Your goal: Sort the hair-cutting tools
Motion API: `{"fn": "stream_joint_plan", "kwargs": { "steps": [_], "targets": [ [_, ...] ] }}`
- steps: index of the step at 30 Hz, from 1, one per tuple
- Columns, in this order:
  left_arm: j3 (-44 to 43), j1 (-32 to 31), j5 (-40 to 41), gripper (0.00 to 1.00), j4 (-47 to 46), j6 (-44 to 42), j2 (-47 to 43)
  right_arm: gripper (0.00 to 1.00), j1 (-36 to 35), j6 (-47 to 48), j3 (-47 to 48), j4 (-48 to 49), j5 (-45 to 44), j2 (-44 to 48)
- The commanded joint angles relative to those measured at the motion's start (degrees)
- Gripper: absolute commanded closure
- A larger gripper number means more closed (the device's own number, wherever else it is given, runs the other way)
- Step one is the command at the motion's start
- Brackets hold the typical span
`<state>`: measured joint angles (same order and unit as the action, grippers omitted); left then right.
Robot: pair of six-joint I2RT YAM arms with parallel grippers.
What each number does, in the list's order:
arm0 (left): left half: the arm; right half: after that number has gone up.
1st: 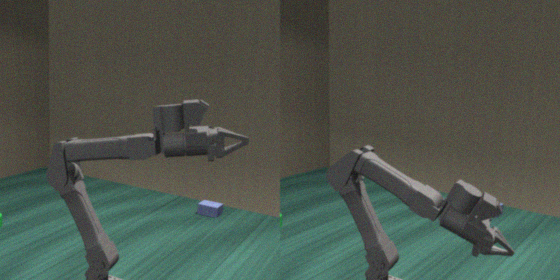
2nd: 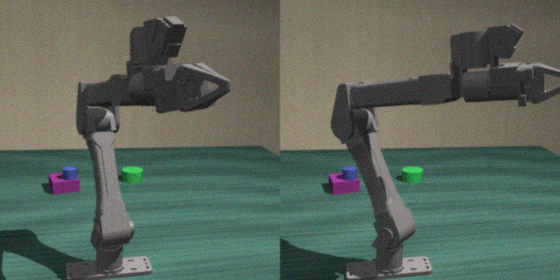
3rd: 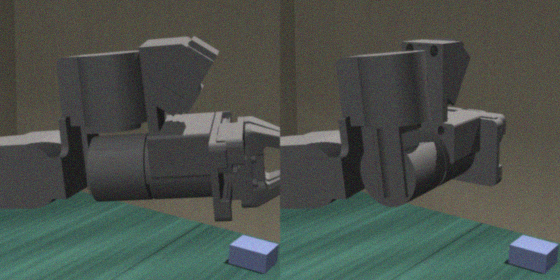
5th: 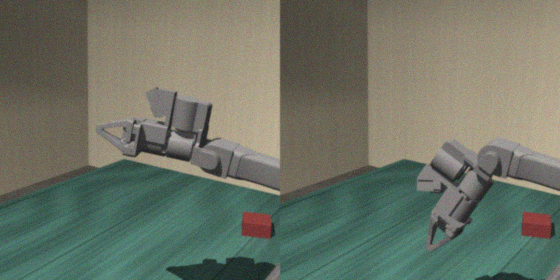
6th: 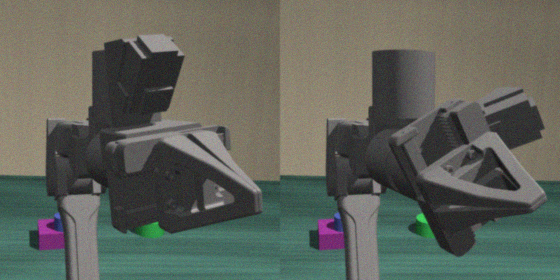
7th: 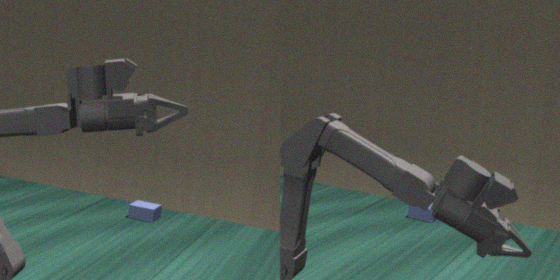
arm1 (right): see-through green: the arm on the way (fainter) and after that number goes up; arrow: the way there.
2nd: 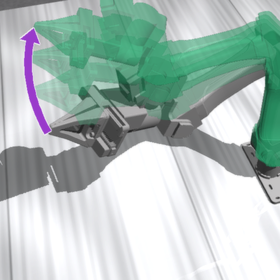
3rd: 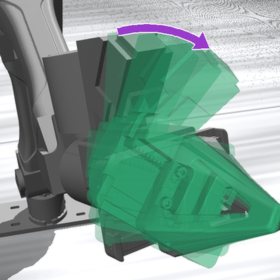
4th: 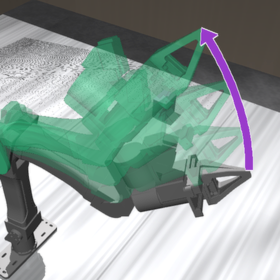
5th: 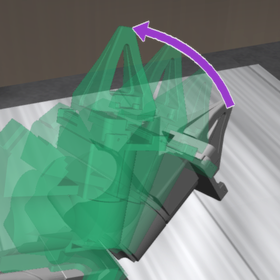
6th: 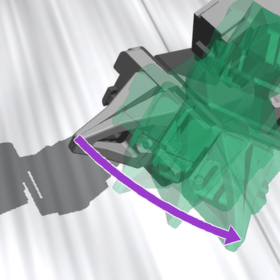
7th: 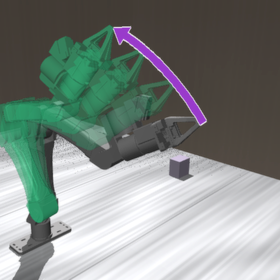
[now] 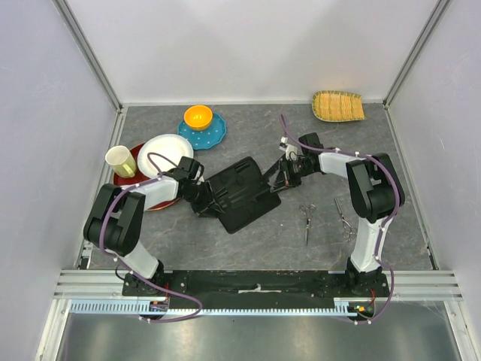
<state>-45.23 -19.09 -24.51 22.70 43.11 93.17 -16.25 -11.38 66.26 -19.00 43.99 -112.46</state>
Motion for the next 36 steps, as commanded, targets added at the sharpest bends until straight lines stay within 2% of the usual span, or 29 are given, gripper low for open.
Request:
{"fn": "stream_joint_plan", "kwargs": {
  "steps": [1, 11, 25, 31, 35, 36],
  "targets": [
    [-0.65, -0.16, 10.36, 0.53, -2.49, -5.76, 2.9, 0.99, -0.36, 5.83, 3.96, -1.29, -2.5, -2.58],
    [-2.14, -0.59, 10.54, 0.52, -2.04, -7.08, 3.6, 0.99, -2.91, 13.31, 11.26, -9.64, 0.05, -8.03],
    [-2.67, -1.47, 9.48, 0.49, -3.54, -5.67, 4.48, 0.97, -8.36, 6.19, 12.58, -4.82, -2.15, -11.81],
    [-2.58, -1.56, 9.4, 0.49, -3.71, -5.32, 4.48, 0.91, -8.97, 4.26, 9.86, -2.44, -2.59, -11.37],
    [-2.58, -1.56, 9.4, 0.49, -3.8, -5.32, 4.92, 0.78, -8.97, 3.29, 9.94, -1.83, -3.82, -11.11],
    [-2.58, -1.56, 9.31, 0.49, -3.71, -5.32, 4.92, 0.77, -9.06, 3.2, 10.12, -1.83, -3.73, -11.28]
  ]
}}
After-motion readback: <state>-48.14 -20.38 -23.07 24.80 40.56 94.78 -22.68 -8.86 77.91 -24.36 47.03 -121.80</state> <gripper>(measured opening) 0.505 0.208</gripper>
